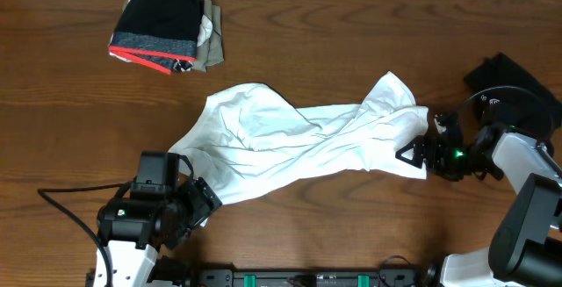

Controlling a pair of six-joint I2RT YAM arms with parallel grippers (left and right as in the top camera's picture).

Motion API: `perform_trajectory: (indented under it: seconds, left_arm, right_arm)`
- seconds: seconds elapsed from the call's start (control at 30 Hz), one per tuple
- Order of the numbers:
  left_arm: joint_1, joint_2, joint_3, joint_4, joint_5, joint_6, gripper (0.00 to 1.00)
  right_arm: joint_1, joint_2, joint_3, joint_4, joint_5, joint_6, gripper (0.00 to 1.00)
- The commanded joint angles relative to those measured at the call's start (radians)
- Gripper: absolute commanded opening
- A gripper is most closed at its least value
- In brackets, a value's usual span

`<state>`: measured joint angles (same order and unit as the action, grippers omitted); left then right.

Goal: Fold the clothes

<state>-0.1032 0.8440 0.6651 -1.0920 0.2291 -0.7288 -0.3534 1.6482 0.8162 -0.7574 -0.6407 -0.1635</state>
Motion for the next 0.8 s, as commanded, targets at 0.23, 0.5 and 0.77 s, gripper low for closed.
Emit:
perform_trajectory:
  seconds: [0.23, 0.5, 0.77]
  left_arm:
    - [-0.006, -0.002, 0.004, -0.002, -0.010, 0.009, 0.86]
    - [-0.006, -0.002, 0.004, -0.002, -0.010, 0.009, 0.86]
    - [-0.006, -0.002, 0.004, -0.001, 0.045, 0.010, 0.85]
  right_arm:
    - [0.014, -0.006, -0.006, -0.010, -0.042, -0.010, 0.45]
    - [0.014, -0.006, -0.006, -0.009, -0.041, 0.002, 0.02]
    - [0.014, -0.006, -0.006, 0.007, -0.041, 0.002, 0.01]
